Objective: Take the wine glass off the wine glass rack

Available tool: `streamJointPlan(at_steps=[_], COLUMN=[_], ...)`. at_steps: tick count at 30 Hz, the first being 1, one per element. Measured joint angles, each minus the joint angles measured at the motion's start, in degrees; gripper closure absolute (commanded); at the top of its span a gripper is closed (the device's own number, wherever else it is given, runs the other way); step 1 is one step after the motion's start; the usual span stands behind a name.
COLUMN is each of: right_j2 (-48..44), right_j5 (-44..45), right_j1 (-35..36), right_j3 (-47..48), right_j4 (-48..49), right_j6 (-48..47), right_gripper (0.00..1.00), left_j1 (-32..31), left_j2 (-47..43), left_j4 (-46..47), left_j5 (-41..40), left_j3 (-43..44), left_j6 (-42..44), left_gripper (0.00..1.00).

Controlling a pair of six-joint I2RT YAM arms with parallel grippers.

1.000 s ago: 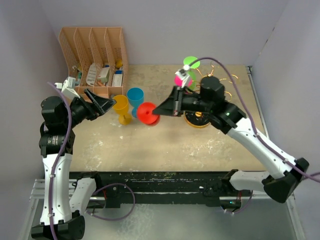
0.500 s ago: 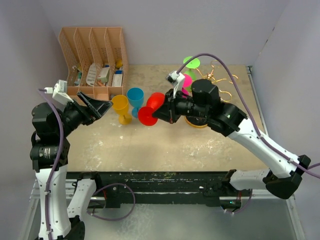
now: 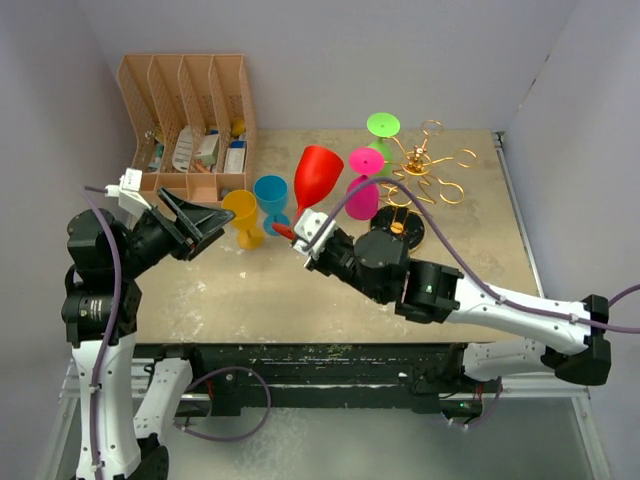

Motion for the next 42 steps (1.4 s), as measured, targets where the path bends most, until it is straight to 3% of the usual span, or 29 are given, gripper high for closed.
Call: streamJointPlan(at_steps=[10,16,23,27,33,37,39,41,42], right_j2=[-2.0,4.9,11.9,15.0,16.7,16.7,16.7,16.7,16.6], right_j5=[9.3,11.1,12.4,13.4,13.8,13.9,14.0,14.2,14.3], right_j1=[8.9,14.8,16.2,16.2,16.2,16.2,16.2,16.2,16.2], right_j3=[-18.6,-20.9,-21.3,-21.3,-21.4,-22.0,-22.2,-22.3,-22.5], right_j4=[31.4,48.5,63.1,69.0,73.4,73.2,73.2,73.1,72.9], right_j6=[-29.3,-46.2,-59.5,-64.8,-69.1,-70.0,-70.2,-70.2,-70.2], right_gripper=[1.00,1.00,1.00,1.00,1.00,1.00,0.97,0.89,0.80], left_j1=[-0.8,-1.4,-2.4,-2.8,-3.1,-3.3,-3.5,-3.5,-3.5], left_j2=[-2.3,-2.2,-2.6,-3.3,-3.8,-4.0,-4.1,-4.4,-4.6], left_j4=[2.1,3.9,6.0,6.7,9.0,11.5,12.7,13.8,14.3], left_j5=[6.0,7.9,9.6,10.4,11.5,12.2,12.5,12.6,12.6], left_j3=[-3.9,-7.0,-8.7,-9.6,-11.0,-11.7,-12.4,-13.5,-14.0], left_j6=[-9.0,-11.3,-13.1,-14.1,-15.7,-17.2,-18.1,-18.9,-19.3], left_gripper=[0.26,0.28,0.36,0.47,0.90,1.00,1.00,1.00,1.00])
